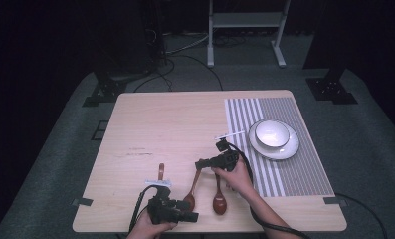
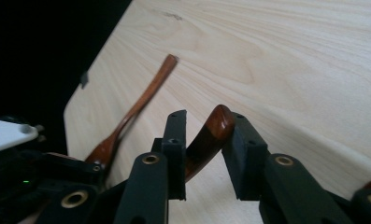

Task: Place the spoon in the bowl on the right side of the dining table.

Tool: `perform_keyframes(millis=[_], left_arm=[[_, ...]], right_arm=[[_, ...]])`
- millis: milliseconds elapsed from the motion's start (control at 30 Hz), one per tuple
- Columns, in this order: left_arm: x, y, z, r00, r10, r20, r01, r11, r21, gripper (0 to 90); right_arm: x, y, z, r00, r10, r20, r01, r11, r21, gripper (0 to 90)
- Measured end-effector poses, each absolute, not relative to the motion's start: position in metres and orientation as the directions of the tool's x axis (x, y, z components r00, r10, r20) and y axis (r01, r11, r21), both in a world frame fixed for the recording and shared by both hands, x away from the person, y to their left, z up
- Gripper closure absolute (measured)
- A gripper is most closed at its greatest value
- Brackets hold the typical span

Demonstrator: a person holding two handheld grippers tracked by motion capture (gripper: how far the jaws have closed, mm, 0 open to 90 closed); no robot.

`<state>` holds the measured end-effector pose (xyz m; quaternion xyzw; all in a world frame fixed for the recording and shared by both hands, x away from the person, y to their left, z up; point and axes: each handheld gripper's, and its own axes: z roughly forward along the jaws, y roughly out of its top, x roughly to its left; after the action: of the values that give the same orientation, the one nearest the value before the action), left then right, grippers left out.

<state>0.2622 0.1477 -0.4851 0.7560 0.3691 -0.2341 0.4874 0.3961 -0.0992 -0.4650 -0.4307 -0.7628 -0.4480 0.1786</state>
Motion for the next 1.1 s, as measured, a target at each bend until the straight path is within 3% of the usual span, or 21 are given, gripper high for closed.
perform_keyframes(millis=[500,1100], left_arm=[[0.263,0.154,-0.477,0.634,0.303,-0.711,0.772,-0.210,0.599,7.1],[0.266,0.166,-0.473,0.636,0.322,-0.701,0.766,-0.162,0.622,7.1]], right_arm=[[0.400,-0.101,-0.452,-0.519,0.362,0.774,0.853,0.165,0.495,83.5],[0.406,-0.121,-0.438,-0.510,0.395,0.765,0.853,0.115,0.509,83.6]])
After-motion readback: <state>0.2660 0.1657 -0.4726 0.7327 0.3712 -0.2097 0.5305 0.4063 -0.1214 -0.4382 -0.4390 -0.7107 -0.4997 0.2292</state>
